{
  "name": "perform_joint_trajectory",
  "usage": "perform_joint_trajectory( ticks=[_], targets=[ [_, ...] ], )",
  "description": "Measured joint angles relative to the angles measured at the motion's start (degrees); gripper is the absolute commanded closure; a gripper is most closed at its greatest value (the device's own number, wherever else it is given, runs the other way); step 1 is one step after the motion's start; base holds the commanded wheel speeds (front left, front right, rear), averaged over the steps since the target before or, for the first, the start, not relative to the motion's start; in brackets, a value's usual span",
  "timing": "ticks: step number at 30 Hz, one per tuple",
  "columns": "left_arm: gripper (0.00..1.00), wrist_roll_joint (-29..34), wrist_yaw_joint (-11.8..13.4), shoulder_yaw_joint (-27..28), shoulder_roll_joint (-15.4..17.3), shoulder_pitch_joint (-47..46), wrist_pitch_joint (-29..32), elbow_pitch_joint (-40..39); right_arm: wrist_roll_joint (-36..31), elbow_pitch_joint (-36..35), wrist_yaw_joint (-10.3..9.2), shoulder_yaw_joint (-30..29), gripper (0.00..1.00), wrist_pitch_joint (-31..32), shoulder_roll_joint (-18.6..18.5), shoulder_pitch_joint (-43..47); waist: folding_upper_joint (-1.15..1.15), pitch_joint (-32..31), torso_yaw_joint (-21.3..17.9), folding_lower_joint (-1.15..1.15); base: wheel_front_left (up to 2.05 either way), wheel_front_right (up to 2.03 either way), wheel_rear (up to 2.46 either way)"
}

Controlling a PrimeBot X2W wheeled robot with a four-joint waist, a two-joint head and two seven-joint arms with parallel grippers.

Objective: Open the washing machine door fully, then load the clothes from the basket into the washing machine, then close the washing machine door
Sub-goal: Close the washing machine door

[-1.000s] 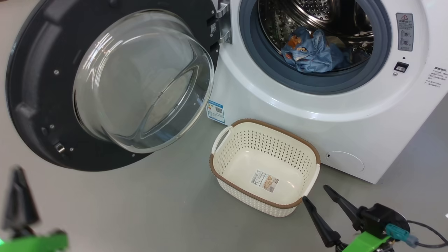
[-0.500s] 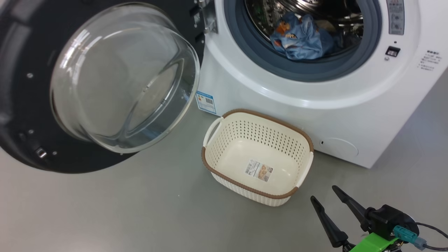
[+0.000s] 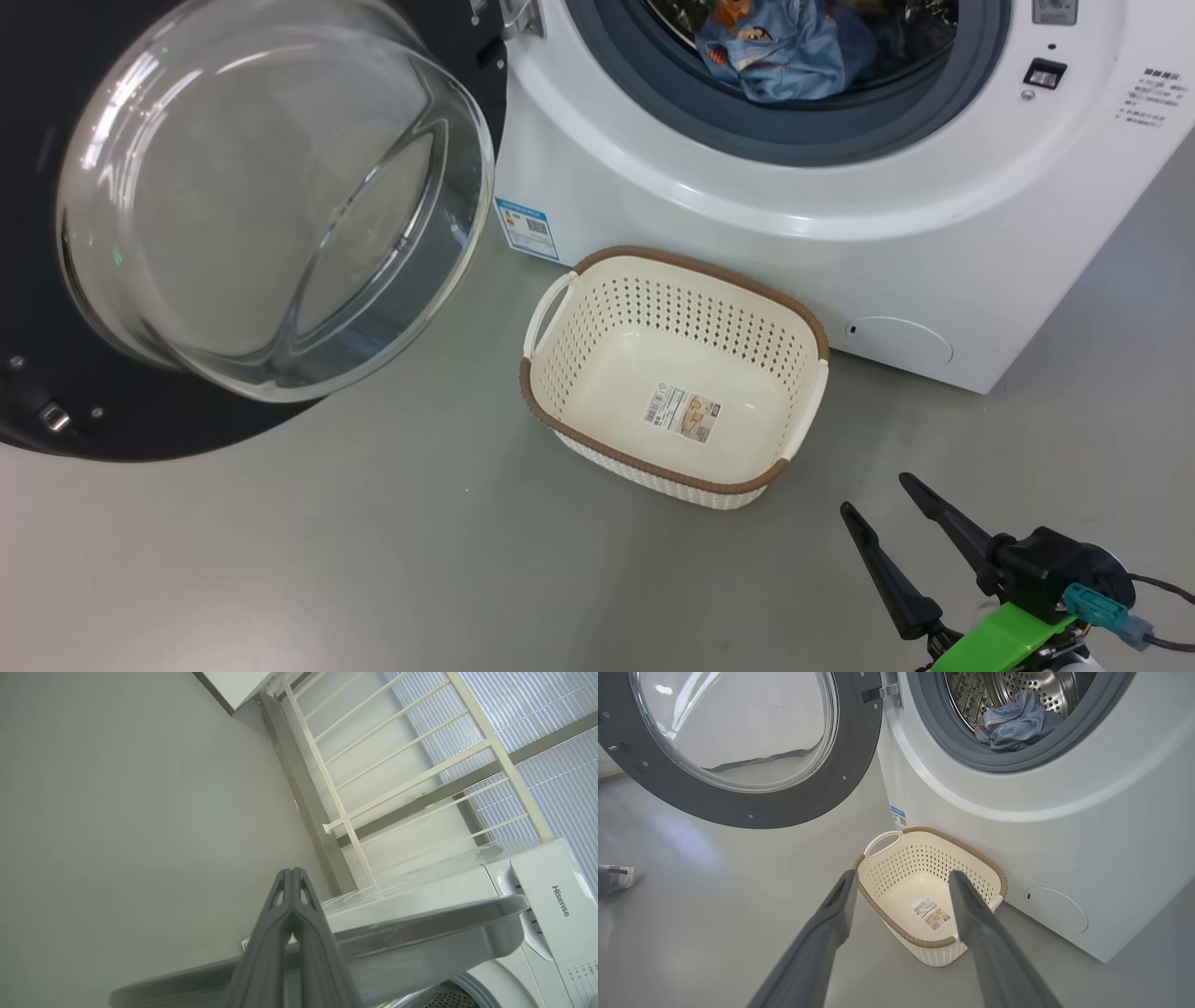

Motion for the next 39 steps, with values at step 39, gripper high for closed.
perform_joint_trajectory(
  ticks=[39],
  targets=[
    [1.0, -16.1, 0.3, -9.9, -1.6, 15.7, 46.2, -31.0, -0.3, 0.1, 0.0, -1.8, 0.0, 0.0, 1.8, -1.0, 0.0, -1.2, -0.8, 0.0, 0.0, 0.0, 0.0]
  ],
)
